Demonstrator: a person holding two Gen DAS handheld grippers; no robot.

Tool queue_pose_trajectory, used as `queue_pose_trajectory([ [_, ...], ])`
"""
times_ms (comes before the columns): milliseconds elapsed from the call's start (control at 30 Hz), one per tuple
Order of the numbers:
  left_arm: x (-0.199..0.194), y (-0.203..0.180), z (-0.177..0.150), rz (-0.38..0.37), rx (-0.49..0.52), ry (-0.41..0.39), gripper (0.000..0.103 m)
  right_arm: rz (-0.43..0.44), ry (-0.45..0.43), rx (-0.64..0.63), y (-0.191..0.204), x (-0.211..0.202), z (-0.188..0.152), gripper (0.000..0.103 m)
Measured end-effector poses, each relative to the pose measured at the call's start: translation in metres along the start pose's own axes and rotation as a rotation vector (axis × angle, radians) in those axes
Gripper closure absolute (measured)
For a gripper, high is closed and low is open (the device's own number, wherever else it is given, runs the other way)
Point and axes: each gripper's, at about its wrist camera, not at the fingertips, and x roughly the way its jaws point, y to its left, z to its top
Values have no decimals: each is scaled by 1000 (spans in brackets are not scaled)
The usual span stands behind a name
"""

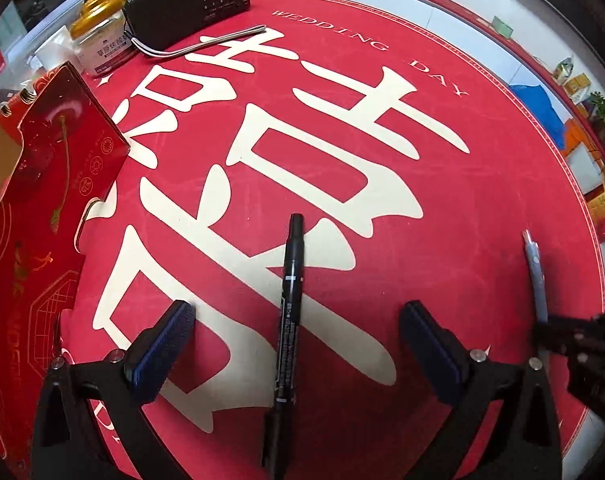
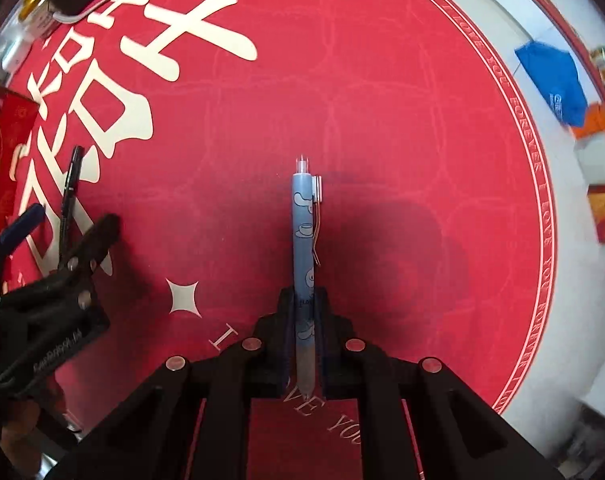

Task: Organize rigid objects
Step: 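Grasp the black marker with the left tool while the right tool grasps the light-blue pen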

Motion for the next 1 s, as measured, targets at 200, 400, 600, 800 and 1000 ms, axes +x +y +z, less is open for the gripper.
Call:
queue_pose_trajectory([
  [200, 1, -6, 2, 6, -14, -33, 0, 3, -10, -3, -8, -5, -6, 92],
  [400, 5, -11, 4, 6, -21, -13, 1, 4, -10, -10, -9, -5, -16, 92],
  [600, -4, -9, 10, -19, 27, 4, 33, 50, -1, 16, -8, -4, -24, 92],
  [800, -9, -4, 16, -68, 79, 74, 94, 78, -27, 38, -6, -19, -37, 92],
  [1000, -22, 8, 9, -54, 55, 91, 94, 106, -49, 77, -10, -36, -54, 92],
])
